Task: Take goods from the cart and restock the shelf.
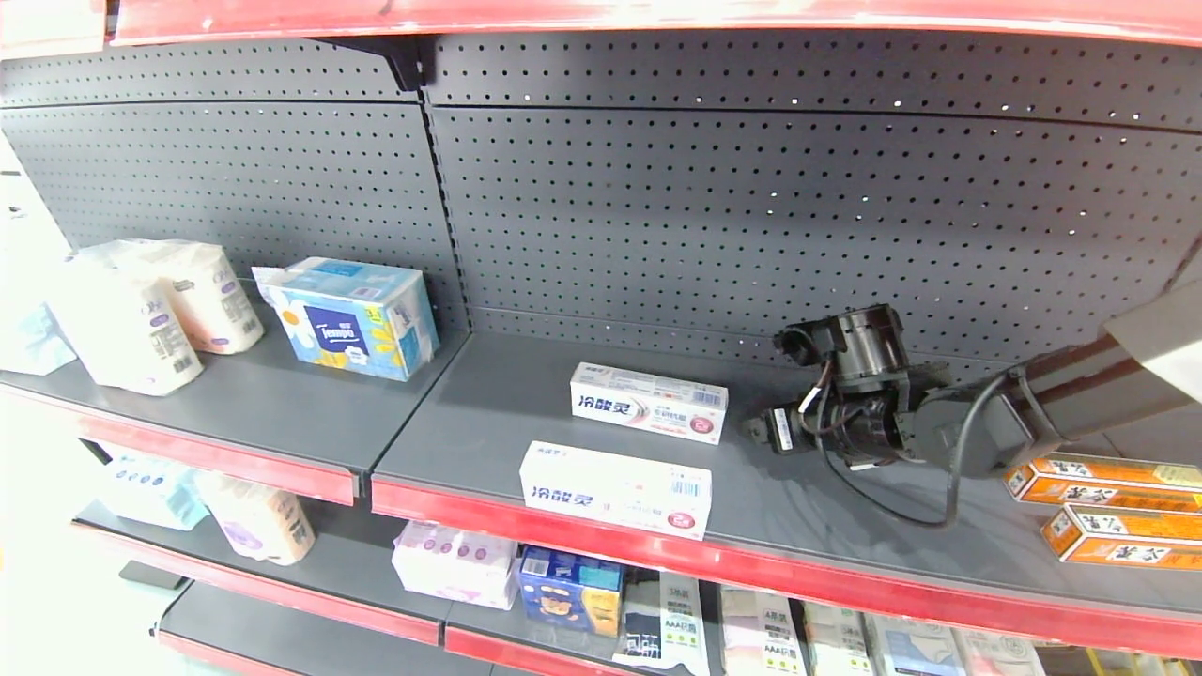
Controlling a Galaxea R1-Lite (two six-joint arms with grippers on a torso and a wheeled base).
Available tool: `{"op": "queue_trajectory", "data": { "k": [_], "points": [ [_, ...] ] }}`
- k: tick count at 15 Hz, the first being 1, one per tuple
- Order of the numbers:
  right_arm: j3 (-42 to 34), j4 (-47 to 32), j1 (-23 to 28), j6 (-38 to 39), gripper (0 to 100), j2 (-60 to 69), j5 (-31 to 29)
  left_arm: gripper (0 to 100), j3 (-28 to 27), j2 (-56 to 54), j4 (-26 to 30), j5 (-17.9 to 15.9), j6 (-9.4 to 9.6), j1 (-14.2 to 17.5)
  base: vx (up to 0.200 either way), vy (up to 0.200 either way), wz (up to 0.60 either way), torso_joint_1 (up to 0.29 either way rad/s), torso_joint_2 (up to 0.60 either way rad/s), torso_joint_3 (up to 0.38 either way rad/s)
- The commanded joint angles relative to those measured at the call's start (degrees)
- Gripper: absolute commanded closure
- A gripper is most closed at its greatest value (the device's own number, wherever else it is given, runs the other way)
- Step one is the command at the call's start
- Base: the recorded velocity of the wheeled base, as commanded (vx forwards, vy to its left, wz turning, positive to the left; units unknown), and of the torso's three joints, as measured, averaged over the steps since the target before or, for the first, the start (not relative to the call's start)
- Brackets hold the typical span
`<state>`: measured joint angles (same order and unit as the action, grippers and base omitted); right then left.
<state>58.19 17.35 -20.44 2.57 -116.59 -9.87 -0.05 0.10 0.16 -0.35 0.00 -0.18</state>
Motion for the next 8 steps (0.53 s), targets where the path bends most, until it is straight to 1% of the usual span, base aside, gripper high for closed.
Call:
{"op": "queue_trajectory", "data": {
  "k": [1, 4, 5, 7, 8],
  "points": [
    [-3.8, 0.1, 0.0, 0.0, 0, 3.1, 0.1, 0, 0.0, 0.1, 0.0, 0.0, 0.0, 0.0, 0.0, 0.0, 0.0, 0.0, 0.0, 0.0],
    [-8.7, 0.6, -1.4, 0.2, 0, 5.8, 0.1, 0, 0.0, 0.1, 0.0, 0.0, 0.0, 0.0, 0.0, 0.0, 0.0, 0.0, 0.0, 0.0],
    [-9.1, 0.7, -1.7, 0.6, 0, 5.9, 0.1, 0, 0.0, 0.1, 0.0, 0.0, 0.0, 0.0, 0.0, 0.0, 0.0, 0.0, 0.0, 0.0],
    [-8.4, 0.6, -3.9, 5.6, 0, 5.9, 0.1, 0, 0.0, 0.1, 0.0, 0.0, 0.0, 0.0, 0.0, 0.0, 0.0, 0.0, 0.0, 0.0],
    [-8.4, 0.6, -4.3, 5.9, 0, 5.9, 0.1, 0, 0.0, 0.1, 0.0, 0.0, 0.0, 0.0, 0.0, 0.0, 0.0, 0.0, 0.0, 0.0]
  ]
}}
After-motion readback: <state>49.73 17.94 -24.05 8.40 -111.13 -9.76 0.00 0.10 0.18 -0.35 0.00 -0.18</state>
